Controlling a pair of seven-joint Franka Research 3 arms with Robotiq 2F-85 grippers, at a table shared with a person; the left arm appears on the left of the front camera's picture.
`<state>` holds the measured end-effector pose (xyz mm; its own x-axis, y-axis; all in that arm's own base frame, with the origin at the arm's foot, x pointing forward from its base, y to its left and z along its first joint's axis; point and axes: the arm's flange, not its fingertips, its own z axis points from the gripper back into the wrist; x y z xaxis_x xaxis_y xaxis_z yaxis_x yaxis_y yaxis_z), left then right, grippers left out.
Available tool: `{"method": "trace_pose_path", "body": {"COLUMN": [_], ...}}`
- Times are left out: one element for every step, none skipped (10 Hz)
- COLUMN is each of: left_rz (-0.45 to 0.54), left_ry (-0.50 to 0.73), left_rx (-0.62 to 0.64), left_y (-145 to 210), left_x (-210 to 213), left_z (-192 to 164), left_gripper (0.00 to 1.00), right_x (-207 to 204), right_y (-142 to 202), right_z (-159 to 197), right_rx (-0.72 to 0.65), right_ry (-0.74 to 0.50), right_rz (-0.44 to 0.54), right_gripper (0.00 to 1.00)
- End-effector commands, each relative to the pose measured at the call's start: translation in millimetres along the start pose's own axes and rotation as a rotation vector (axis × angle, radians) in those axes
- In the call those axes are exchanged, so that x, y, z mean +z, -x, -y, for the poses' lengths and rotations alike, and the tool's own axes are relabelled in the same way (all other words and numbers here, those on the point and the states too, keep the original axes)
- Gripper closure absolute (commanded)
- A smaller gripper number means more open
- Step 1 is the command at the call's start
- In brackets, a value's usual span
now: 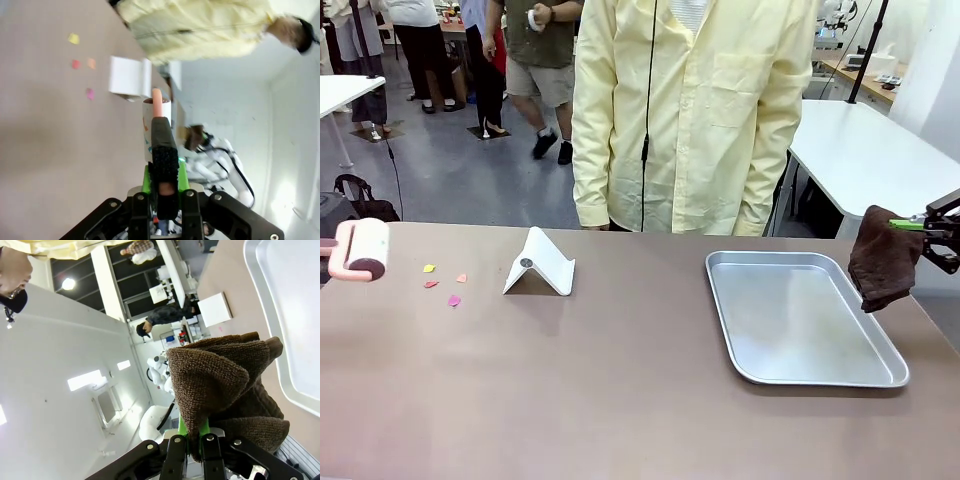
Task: Clean the surface of the table.
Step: Clean the area not pointed to by the person.
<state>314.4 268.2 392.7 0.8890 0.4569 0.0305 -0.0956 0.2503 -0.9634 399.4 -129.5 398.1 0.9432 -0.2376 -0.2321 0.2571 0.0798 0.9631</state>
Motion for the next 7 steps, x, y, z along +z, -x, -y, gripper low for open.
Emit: {"method": "trace_pose_path", "body": {"left_rz": [0.018,0.034,0.056,0.034,0.006,0.009,0.028], "left_ry": [-0.107,-0.168,-0.231,-0.271,-0.299,-0.313,-0.344], "left_rx": [0.043,0.031,0.028,0.03,0.04,0.048,0.03], "left_y": [-19,-31,-46,-58,-68,-76,-82], "left_x": [-24,-28,-32,-35,-41,-44,-48], "left_z": [8,7,2,-6,-15,-21,-25], "left_gripper": [0.78,0.78,0.78,0.78,0.78,0.78,0.78], "right_x": [2,2,2,2,2,2,2], "right_y": [1,1,1,1,1,1,1], "right_z": [-3,-3,-3,-3,-3,-3,-3], "right_rx": [0.005,0.005,0.005,0.005,0.005,0.005,0.005], "right_ry": [-0.024,-0.024,-0.024,-0.024,-0.024,-0.024,-0.024], "right_rz": [-0.005,-0.005,-0.005,-0.005,-0.005,-0.005,-0.005], "right_gripper": [0.92,0.92,0.92,0.92,0.92,0.92,0.92]}}
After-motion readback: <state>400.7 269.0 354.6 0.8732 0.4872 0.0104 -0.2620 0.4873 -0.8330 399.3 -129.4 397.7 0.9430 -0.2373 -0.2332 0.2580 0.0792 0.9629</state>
